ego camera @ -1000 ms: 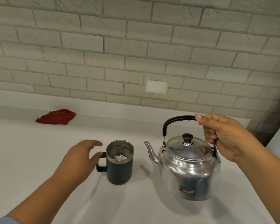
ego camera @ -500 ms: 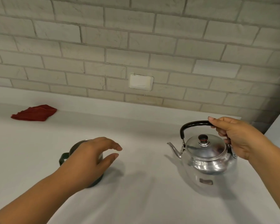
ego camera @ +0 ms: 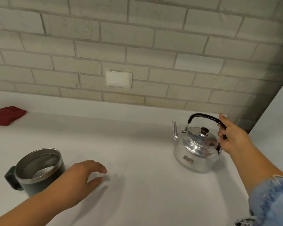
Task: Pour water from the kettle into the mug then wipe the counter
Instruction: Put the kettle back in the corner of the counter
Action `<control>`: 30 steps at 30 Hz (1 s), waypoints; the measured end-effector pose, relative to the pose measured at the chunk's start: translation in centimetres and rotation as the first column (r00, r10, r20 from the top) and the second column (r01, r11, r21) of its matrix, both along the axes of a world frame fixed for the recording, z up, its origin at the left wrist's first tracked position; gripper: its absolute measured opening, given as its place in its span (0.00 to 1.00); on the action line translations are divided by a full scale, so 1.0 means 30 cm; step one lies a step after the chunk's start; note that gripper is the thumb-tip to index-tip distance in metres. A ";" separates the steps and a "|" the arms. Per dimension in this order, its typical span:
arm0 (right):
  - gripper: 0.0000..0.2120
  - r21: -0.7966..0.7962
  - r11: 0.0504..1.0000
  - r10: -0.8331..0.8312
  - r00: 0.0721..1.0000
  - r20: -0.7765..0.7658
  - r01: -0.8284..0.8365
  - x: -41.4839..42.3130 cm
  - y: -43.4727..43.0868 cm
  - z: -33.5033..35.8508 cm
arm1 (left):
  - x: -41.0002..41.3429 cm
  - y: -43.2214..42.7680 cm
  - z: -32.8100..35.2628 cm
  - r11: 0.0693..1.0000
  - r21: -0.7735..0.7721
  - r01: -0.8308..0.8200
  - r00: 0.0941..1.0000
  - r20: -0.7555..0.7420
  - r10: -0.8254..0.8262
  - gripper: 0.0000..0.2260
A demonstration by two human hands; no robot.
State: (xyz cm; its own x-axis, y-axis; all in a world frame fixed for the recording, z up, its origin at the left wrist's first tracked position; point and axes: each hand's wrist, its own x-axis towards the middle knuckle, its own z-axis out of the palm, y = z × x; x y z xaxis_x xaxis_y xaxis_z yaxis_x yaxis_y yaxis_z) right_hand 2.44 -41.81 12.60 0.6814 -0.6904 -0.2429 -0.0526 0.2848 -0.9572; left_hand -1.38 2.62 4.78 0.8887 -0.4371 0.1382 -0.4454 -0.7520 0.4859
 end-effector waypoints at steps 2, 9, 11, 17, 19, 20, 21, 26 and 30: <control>0.16 0.001 1.000 -0.008 1.000 0.017 0.008 0.029 -0.046 -0.023 | 0.017 -0.020 -0.026 0.999 0.047 0.022 1.000 -0.003 -0.022 0.08; 0.17 -0.052 0.995 -0.088 0.995 0.044 0.090 0.104 -0.211 -0.084 | 0.076 -0.046 -0.121 0.989 0.146 -0.026 0.999 0.031 0.022 0.18; 0.18 -0.049 0.990 -0.131 0.991 0.038 0.132 0.126 -0.247 -0.096 | 0.092 -0.052 -0.130 0.976 0.212 -0.046 0.998 0.040 0.039 0.20; 0.19 -0.143 0.984 -0.091 0.991 0.096 0.104 0.139 -0.274 -0.125 | 0.151 -0.036 -0.222 0.972 0.215 -0.098 0.995 0.042 0.091 0.27; 0.22 -0.332 0.930 -0.139 0.988 0.074 0.156 0.116 -0.246 -0.159 | 0.169 -0.024 -0.239 0.966 0.241 -0.090 0.996 0.041 0.083 0.29; 0.27 -0.470 0.858 -0.207 0.977 0.050 0.206 0.102 -0.227 -0.191 | 0.173 -0.020 -0.240 0.964 0.251 -0.085 0.996 0.041 0.077 0.29; 0.34 -0.589 0.774 -0.268 0.963 0.026 0.231 0.084 -0.201 -0.228 | 0.179 -0.017 -0.239 0.962 0.260 -0.080 0.997 0.036 0.073 0.29; 0.51 -0.711 0.687 -0.324 0.939 -0.115 0.150 0.022 -0.035 -0.368 | 0.178 -0.012 -0.242 0.962 0.263 -0.071 0.997 0.062 0.056 0.27; 0.53 -0.778 0.619 -0.313 0.942 -0.122 0.105 0.046 -0.020 -0.388 | 0.160 -0.014 -0.237 0.967 0.244 -0.071 0.996 0.065 0.057 0.27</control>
State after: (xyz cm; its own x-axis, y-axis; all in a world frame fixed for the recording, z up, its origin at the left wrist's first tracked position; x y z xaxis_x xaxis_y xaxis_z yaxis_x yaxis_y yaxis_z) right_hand 3.83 -42.42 0.97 0.4918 -0.8156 0.3049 -0.3251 -0.4968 -0.8046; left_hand 3.41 2.22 -2.32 0.9098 -0.4062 0.0848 -0.4138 -0.8731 0.2578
